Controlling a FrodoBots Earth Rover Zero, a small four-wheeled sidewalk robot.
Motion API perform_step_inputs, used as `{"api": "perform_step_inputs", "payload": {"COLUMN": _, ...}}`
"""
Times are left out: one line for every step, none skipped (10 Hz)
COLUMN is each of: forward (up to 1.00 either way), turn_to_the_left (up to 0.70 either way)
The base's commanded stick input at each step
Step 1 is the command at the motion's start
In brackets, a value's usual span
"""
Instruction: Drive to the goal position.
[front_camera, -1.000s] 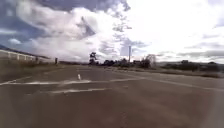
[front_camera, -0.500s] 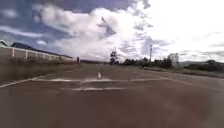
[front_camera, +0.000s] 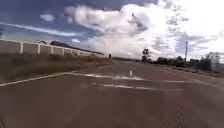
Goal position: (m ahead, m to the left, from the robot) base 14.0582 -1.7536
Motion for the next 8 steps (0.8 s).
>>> {"api": "perform_step_inputs", "payload": {"forward": 0.07, "turn_to_the_left": 0.14}}
{"api": "perform_step_inputs", "payload": {"forward": 0.09, "turn_to_the_left": 0.17}}
{"api": "perform_step_inputs", "payload": {"forward": 0.1, "turn_to_the_left": 0.2}}
{"api": "perform_step_inputs", "payload": {"forward": 1.0, "turn_to_the_left": 0.0}}
{"api": "perform_step_inputs", "payload": {"forward": 1.0, "turn_to_the_left": 0.0}}
{"api": "perform_step_inputs", "payload": {"forward": 1.0, "turn_to_the_left": 0.0}}
{"api": "perform_step_inputs", "payload": {"forward": 1.0, "turn_to_the_left": 0.0}}
{"api": "perform_step_inputs", "payload": {"forward": 1.0, "turn_to_the_left": 0.0}}
